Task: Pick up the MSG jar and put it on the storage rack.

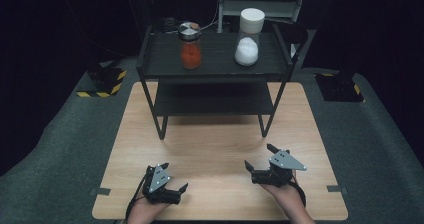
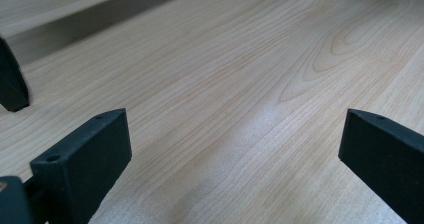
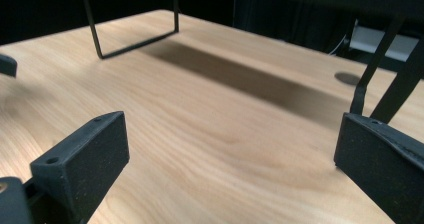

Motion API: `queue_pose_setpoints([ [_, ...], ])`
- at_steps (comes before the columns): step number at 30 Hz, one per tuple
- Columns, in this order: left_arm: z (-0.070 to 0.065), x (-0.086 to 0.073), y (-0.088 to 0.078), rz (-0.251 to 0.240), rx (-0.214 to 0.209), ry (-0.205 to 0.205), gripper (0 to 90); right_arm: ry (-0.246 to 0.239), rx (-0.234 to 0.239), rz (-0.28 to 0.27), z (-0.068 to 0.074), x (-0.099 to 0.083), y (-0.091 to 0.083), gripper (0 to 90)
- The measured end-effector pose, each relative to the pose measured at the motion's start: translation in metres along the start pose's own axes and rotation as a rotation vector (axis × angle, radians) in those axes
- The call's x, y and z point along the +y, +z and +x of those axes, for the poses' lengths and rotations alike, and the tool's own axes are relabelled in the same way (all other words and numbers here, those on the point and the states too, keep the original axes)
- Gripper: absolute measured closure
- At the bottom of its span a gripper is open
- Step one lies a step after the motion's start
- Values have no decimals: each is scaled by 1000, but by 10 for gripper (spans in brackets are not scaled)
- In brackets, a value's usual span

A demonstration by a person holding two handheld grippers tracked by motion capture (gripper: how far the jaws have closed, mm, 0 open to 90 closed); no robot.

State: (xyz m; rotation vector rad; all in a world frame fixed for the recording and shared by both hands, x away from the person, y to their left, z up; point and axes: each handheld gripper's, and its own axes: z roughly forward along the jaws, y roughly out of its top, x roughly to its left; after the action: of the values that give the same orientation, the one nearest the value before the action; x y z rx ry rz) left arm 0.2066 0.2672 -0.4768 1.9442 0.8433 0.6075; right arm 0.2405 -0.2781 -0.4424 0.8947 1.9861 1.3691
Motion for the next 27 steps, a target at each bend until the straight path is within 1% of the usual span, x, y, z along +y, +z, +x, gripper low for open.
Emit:
queue_pose_setpoints([
  [6, 0, 0, 0, 1, -1, 3, 7, 9, -4, 37, 2, -14, 2, 11],
  [7, 0, 0, 0, 1, -1, 3, 7, 9, -4, 37, 2, -14, 2, 11],
  [10, -1, 0, 0, 2, -1, 5, 8, 16, -9, 61, 2, -24, 3, 13],
  [11, -1, 0, 0, 2, -1, 5, 7, 16, -9, 61, 2, -24, 3, 13],
  [14, 0, 1, 0, 4, -1, 9, 7, 16, -15, 87, 3, -30, 3, 14],
  [17, -1, 1, 0, 3, -2, 12, 7, 12, -15, 103, 3, -32, 3, 15],
  [19, -1, 1, 0, 4, -2, 13, 7, 8, -19, 96, 4, -33, 1, 16],
  [24, -1, 1, 0, 6, 1, 14, 7, -8, -28, 101, 8, -34, -4, 16],
  [27, -1, 2, 1, 13, 1, 16, 8, -24, -38, 121, 11, -33, -6, 15],
])
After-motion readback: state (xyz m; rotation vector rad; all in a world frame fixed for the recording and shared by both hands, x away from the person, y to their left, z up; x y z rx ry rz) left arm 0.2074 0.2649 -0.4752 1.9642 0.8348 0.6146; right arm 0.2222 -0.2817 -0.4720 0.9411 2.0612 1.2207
